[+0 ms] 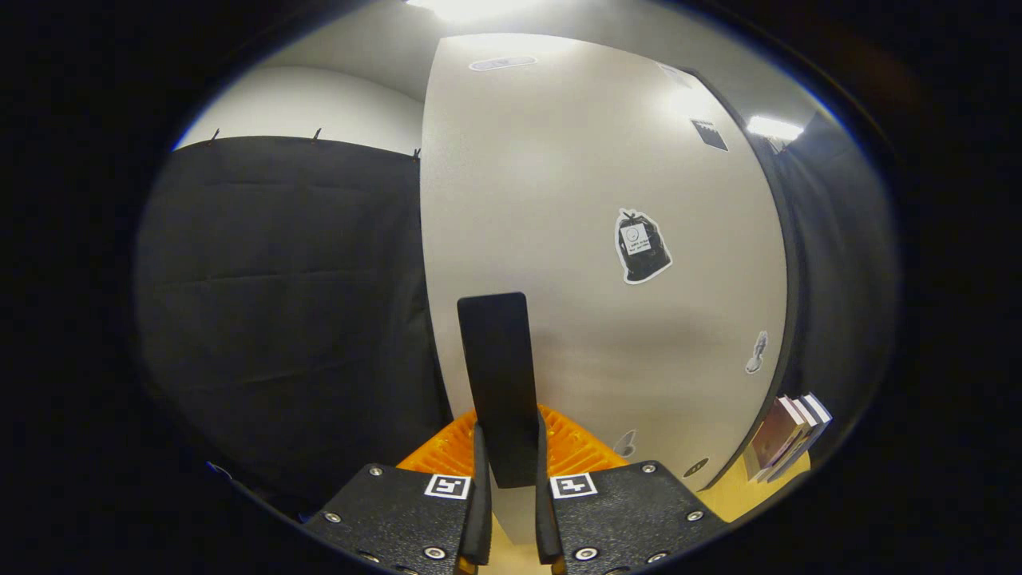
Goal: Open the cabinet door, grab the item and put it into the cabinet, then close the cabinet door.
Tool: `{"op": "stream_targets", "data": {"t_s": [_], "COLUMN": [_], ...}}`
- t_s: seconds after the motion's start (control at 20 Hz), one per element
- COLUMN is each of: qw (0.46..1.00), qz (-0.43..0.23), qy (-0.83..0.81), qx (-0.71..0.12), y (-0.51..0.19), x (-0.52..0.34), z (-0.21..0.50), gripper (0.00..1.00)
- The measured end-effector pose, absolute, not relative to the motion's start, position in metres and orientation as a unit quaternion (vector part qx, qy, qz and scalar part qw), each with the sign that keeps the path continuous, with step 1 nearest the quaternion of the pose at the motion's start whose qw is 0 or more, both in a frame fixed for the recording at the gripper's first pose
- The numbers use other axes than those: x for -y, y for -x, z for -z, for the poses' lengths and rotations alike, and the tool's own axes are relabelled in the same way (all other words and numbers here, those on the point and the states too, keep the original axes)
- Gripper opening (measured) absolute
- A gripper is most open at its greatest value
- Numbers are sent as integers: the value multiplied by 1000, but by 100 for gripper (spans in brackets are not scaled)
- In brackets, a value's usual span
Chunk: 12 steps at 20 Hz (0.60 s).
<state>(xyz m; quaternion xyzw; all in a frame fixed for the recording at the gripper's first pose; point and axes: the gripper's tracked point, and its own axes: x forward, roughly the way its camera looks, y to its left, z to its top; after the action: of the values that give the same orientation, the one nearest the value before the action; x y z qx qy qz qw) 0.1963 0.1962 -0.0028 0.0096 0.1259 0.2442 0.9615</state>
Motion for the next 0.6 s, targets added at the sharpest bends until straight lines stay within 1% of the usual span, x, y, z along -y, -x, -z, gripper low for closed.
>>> {"op": "stream_targets", "data": {"t_s": [0.3, 0.6], "qw": [963, 974], "qz": [-235, -199], "qy": [-6, -15], "qx": [-130, -109], "y": [-178, -171], "x": [-174, -150], "z": [-3, -8], "gripper": [22, 22]}}
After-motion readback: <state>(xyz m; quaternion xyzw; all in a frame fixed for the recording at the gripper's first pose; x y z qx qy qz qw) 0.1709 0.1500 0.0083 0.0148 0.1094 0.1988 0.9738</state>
